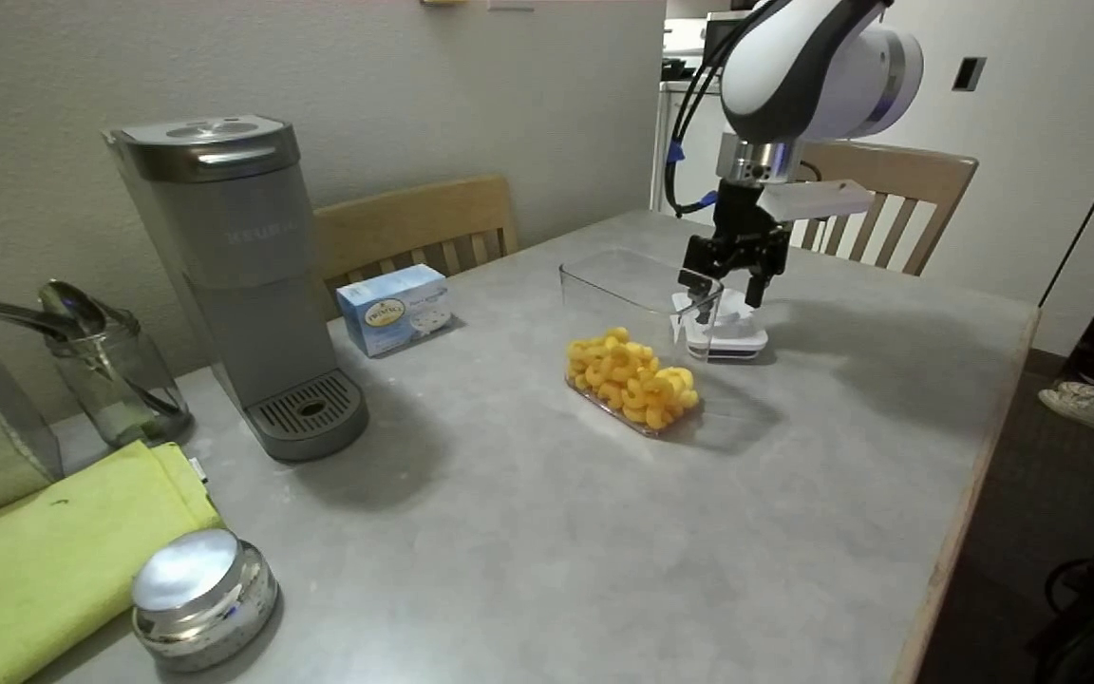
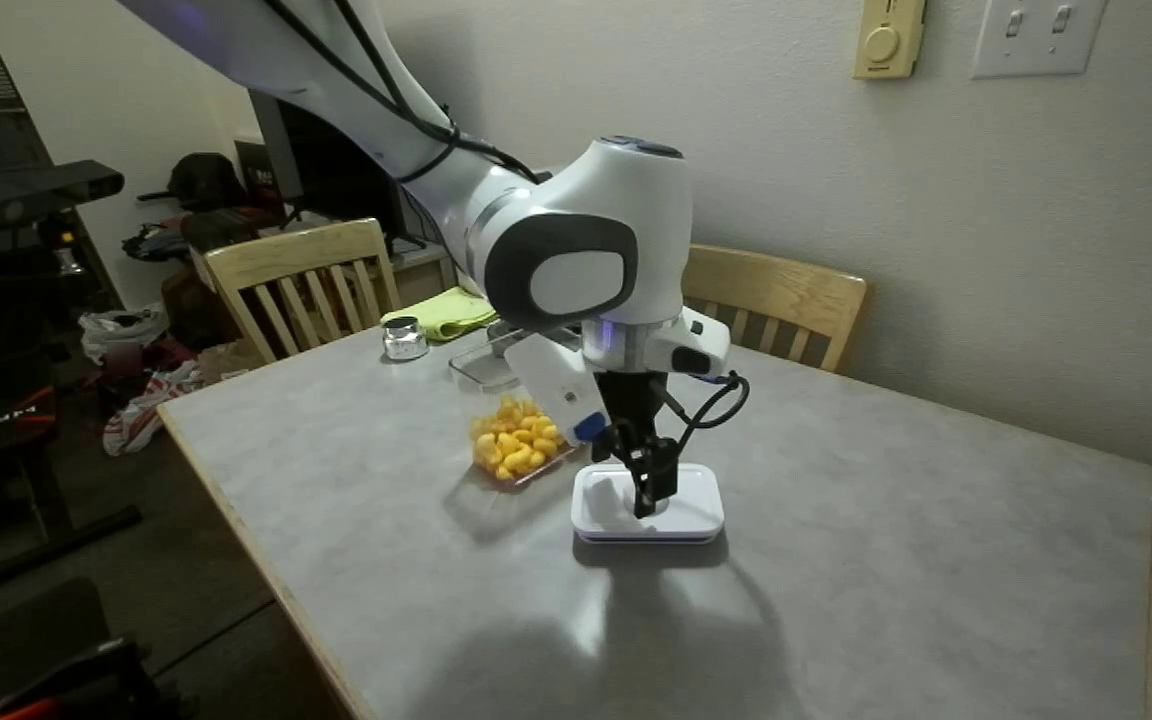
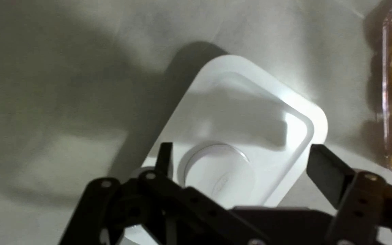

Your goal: Pick the lid on the table and put it on the storage jar

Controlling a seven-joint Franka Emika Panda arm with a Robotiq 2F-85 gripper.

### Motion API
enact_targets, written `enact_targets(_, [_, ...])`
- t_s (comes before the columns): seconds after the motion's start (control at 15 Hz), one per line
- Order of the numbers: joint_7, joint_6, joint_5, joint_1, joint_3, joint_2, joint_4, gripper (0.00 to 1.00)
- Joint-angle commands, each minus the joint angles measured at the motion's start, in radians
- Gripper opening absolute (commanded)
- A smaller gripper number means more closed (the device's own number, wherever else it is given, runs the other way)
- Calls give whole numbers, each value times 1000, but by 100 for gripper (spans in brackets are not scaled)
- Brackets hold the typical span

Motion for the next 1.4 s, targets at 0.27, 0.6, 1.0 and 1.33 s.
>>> enact_targets(0.27, [-28, 45, 4, 0, 0, 25, 18, 100])
enact_targets(0.6, [-31, 81, 9, -6, 8, 52, 52, 100])
enact_targets(1.0, [-23, 84, 10, -13, 6, 87, 93, 100])
enact_targets(1.33, [-15, 84, 11, -18, 2, 102, 117, 66])
